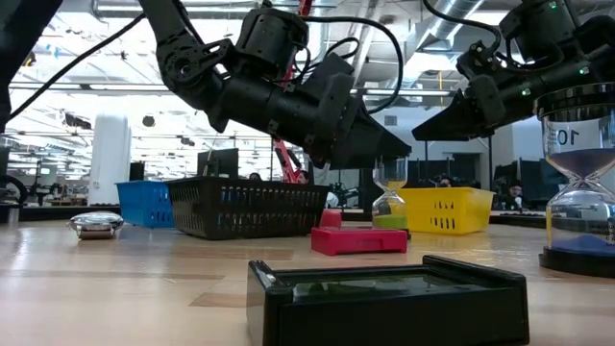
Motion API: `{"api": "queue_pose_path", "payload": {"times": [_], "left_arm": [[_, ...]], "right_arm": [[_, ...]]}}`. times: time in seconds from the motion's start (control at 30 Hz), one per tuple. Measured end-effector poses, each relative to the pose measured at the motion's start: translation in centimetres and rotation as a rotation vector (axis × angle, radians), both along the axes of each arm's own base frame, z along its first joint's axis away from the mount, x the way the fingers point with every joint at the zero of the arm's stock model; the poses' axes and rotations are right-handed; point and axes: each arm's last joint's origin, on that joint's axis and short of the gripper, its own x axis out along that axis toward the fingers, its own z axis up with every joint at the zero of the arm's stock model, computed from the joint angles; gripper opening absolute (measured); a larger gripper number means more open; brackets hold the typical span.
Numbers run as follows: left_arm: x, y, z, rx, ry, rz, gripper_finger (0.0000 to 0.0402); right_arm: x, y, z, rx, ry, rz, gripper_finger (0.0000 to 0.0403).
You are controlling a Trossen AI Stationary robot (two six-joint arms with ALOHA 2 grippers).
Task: Pick & Place Office items
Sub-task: Put the right green hourglass into the black bin
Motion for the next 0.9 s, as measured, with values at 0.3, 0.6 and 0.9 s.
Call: {"api": "queue_pose_path", "payload": {"times": [0.3, 0.6, 0.9], "left_arm": [[0.0, 0.0, 0.3, 0.000, -0.004, 0.000, 0.0223], [-0.6, 0.5, 2.5, -0.002, -0.032, 0.010, 0.0224], [-3.4, 1.2, 8.9, 0.022, -0.001, 0.070, 0.0214]], "right_arm": [[-0.1, 0.0, -0.3, 0.001, 0.033, 0.000, 0.0234], [-0.2, 0.0, -0.5, 0.031, 0.042, -0.010, 0.0234], [-0.3, 0.0, -0.8, 0.087, 0.050, -0.030, 0.0234]]}}
